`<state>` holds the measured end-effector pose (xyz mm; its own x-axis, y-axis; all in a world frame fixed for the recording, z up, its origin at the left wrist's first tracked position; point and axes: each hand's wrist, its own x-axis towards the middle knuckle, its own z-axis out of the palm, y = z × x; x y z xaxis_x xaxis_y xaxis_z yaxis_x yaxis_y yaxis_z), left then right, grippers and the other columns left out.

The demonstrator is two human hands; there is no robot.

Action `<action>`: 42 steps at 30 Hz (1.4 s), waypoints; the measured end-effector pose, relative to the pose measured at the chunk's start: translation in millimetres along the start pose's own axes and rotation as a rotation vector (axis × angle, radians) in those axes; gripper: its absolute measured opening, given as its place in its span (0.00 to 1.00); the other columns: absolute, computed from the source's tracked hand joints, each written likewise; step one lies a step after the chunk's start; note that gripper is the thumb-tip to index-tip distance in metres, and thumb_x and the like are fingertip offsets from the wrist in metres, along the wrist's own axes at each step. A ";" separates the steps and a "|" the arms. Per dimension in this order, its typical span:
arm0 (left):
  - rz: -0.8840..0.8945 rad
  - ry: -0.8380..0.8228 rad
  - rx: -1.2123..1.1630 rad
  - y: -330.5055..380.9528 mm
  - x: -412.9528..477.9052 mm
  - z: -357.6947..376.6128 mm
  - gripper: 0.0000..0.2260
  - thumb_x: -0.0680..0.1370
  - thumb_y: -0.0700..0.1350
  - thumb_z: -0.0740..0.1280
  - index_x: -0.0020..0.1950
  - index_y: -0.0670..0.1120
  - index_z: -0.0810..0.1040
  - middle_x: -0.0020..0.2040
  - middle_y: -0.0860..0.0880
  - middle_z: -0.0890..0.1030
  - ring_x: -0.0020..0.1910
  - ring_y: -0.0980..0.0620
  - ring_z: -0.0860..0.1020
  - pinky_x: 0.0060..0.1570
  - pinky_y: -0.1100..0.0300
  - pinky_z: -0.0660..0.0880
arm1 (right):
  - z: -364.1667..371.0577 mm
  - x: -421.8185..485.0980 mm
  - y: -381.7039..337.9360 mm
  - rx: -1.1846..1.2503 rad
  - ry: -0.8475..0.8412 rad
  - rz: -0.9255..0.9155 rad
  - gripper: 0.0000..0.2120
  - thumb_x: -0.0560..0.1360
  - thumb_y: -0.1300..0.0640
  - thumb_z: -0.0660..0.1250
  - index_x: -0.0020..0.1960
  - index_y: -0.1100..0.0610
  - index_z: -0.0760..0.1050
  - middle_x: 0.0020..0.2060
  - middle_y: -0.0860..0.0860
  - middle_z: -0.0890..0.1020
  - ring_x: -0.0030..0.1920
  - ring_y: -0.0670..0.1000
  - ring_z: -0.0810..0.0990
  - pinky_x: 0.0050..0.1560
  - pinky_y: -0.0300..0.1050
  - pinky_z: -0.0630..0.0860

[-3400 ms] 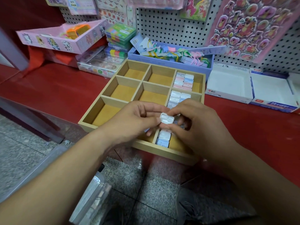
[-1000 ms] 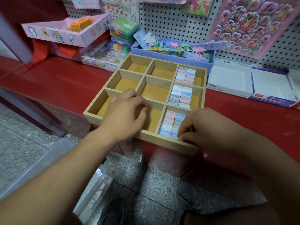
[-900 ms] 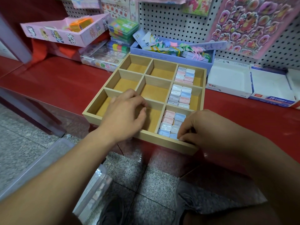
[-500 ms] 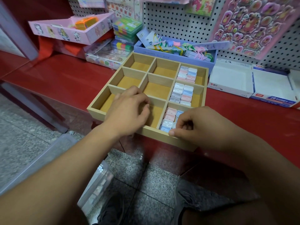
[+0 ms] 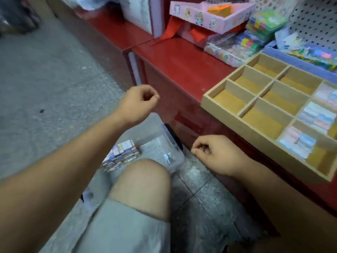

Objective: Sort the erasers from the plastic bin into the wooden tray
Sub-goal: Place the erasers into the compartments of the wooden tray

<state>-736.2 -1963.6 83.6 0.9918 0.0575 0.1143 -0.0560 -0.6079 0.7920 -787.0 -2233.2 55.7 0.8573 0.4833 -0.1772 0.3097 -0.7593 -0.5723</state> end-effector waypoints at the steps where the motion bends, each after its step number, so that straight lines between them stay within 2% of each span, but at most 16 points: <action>1: -0.082 -0.005 -0.024 -31.2 -10.9 -4.4 0.09 0.79 0.43 0.67 0.38 0.50 0.77 0.34 0.49 0.79 0.34 0.52 0.76 0.40 0.56 0.74 | 16.4 13.6 1.2 -0.029 -0.055 0.007 0.05 0.78 0.50 0.68 0.45 0.49 0.80 0.34 0.45 0.80 0.37 0.44 0.78 0.42 0.50 0.78; 4: -0.286 -0.080 -0.038 -118.9 -50.4 -3.9 0.10 0.82 0.41 0.65 0.40 0.48 0.76 0.37 0.42 0.79 0.36 0.47 0.76 0.40 0.54 0.74 | 62.5 55.7 8.4 -0.063 -0.141 0.030 0.02 0.78 0.53 0.68 0.49 0.50 0.79 0.40 0.47 0.79 0.42 0.49 0.79 0.46 0.46 0.74; 8: -0.493 -0.208 0.030 -224.9 -97.0 19.8 0.11 0.80 0.49 0.63 0.40 0.47 0.75 0.35 0.48 0.79 0.38 0.41 0.81 0.43 0.49 0.77 | 121.2 106.1 30.6 -0.205 -0.117 0.124 0.17 0.78 0.51 0.68 0.63 0.58 0.77 0.53 0.58 0.79 0.55 0.61 0.78 0.54 0.48 0.71; 10: -0.543 -0.251 0.053 -266.3 -114.4 39.0 0.09 0.79 0.48 0.63 0.40 0.49 0.75 0.35 0.51 0.78 0.35 0.47 0.78 0.41 0.54 0.75 | 145.1 126.4 36.9 -0.257 -0.099 0.144 0.18 0.78 0.52 0.69 0.62 0.63 0.76 0.52 0.63 0.79 0.54 0.65 0.78 0.52 0.51 0.71; 12: -0.593 -0.323 0.086 -295.7 -125.9 57.8 0.05 0.80 0.46 0.65 0.47 0.48 0.78 0.40 0.50 0.80 0.37 0.50 0.77 0.41 0.56 0.74 | 164.8 144.5 37.0 -0.315 -0.061 0.161 0.18 0.79 0.52 0.69 0.62 0.65 0.74 0.52 0.65 0.78 0.53 0.68 0.78 0.52 0.54 0.73; 13: -0.601 -0.377 0.116 -309.8 -128.4 68.5 0.06 0.80 0.46 0.65 0.51 0.46 0.79 0.45 0.47 0.81 0.41 0.48 0.79 0.44 0.56 0.75 | 174.0 153.1 37.6 -0.334 -0.040 0.161 0.20 0.80 0.51 0.68 0.62 0.65 0.74 0.53 0.66 0.78 0.54 0.68 0.78 0.54 0.56 0.74; 15: -0.600 -0.511 0.154 -327.9 -128.7 89.9 0.16 0.78 0.54 0.64 0.59 0.46 0.79 0.55 0.45 0.80 0.51 0.46 0.79 0.53 0.56 0.74 | 188.2 165.5 37.2 -0.333 -0.008 0.177 0.20 0.81 0.48 0.65 0.59 0.65 0.72 0.53 0.66 0.78 0.54 0.67 0.78 0.53 0.56 0.74; 18: -0.483 -0.628 0.190 -342.6 -118.6 126.0 0.30 0.76 0.65 0.58 0.71 0.50 0.74 0.61 0.45 0.77 0.62 0.45 0.76 0.64 0.54 0.72 | 199.9 172.4 40.2 -0.314 0.069 0.214 0.19 0.81 0.46 0.62 0.55 0.64 0.72 0.49 0.64 0.79 0.50 0.67 0.79 0.49 0.55 0.74; 22: -0.316 -0.693 0.238 -355.1 -106.2 168.9 0.28 0.82 0.60 0.60 0.78 0.49 0.66 0.66 0.46 0.73 0.68 0.46 0.71 0.67 0.56 0.70 | 201.4 174.1 45.1 -0.306 0.067 0.208 0.19 0.80 0.45 0.62 0.55 0.62 0.72 0.48 0.62 0.80 0.49 0.66 0.79 0.50 0.55 0.74; 25: -0.234 -0.734 0.294 -357.9 -107.3 189.0 0.26 0.82 0.58 0.61 0.78 0.49 0.66 0.72 0.46 0.70 0.72 0.45 0.68 0.68 0.51 0.71 | 201.4 176.3 48.2 -0.291 0.052 0.204 0.19 0.80 0.44 0.61 0.55 0.61 0.72 0.47 0.60 0.80 0.50 0.65 0.79 0.51 0.56 0.74; 28: -0.217 -0.712 0.281 -360.1 -103.6 197.4 0.25 0.82 0.61 0.59 0.76 0.51 0.69 0.68 0.47 0.74 0.69 0.45 0.71 0.66 0.52 0.71 | 201.0 176.9 48.4 -0.273 0.065 0.177 0.21 0.79 0.41 0.57 0.54 0.60 0.72 0.47 0.59 0.80 0.49 0.65 0.79 0.49 0.56 0.75; 31: -0.277 -0.747 0.222 -357.7 -93.9 201.4 0.23 0.82 0.63 0.59 0.72 0.52 0.72 0.63 0.48 0.76 0.65 0.45 0.73 0.65 0.54 0.71 | 201.7 176.6 51.6 -0.241 0.069 0.173 0.21 0.79 0.41 0.57 0.55 0.59 0.72 0.47 0.59 0.80 0.49 0.64 0.78 0.48 0.56 0.76; 35: -0.348 -0.826 0.084 -351.3 -94.6 207.7 0.23 0.79 0.61 0.57 0.70 0.52 0.71 0.61 0.46 0.75 0.61 0.43 0.76 0.63 0.49 0.72 | 204.5 175.1 55.4 -0.243 0.097 0.157 0.18 0.79 0.44 0.61 0.53 0.60 0.71 0.46 0.60 0.79 0.49 0.65 0.78 0.46 0.54 0.73; 38: -0.428 -0.830 0.011 -352.3 -96.3 210.6 0.15 0.81 0.61 0.59 0.62 0.55 0.71 0.59 0.48 0.73 0.58 0.46 0.77 0.62 0.48 0.72 | 206.1 174.4 57.7 -0.212 0.091 0.157 0.17 0.80 0.45 0.63 0.53 0.60 0.71 0.46 0.58 0.78 0.48 0.64 0.77 0.46 0.53 0.73; 40: -0.498 -0.802 -0.077 -348.9 -95.4 211.9 0.14 0.78 0.66 0.59 0.55 0.58 0.70 0.56 0.49 0.75 0.55 0.47 0.77 0.60 0.48 0.73 | 206.9 173.7 59.3 -0.210 0.099 0.151 0.18 0.79 0.44 0.61 0.54 0.60 0.71 0.46 0.58 0.78 0.49 0.64 0.77 0.46 0.54 0.73; 42: -0.548 -0.778 -0.140 -345.7 -95.1 214.6 0.12 0.79 0.64 0.61 0.52 0.57 0.70 0.52 0.50 0.77 0.52 0.48 0.78 0.56 0.50 0.75 | 207.0 173.3 59.0 -0.206 0.106 0.141 0.19 0.79 0.43 0.60 0.54 0.60 0.71 0.47 0.58 0.78 0.50 0.64 0.77 0.46 0.54 0.73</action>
<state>-786.5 -1928.9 -329.7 0.6800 -0.2666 -0.6830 0.4746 -0.5499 0.6873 -705.3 -2104.0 -174.5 0.9330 0.3260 -0.1524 0.2518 -0.8939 -0.3708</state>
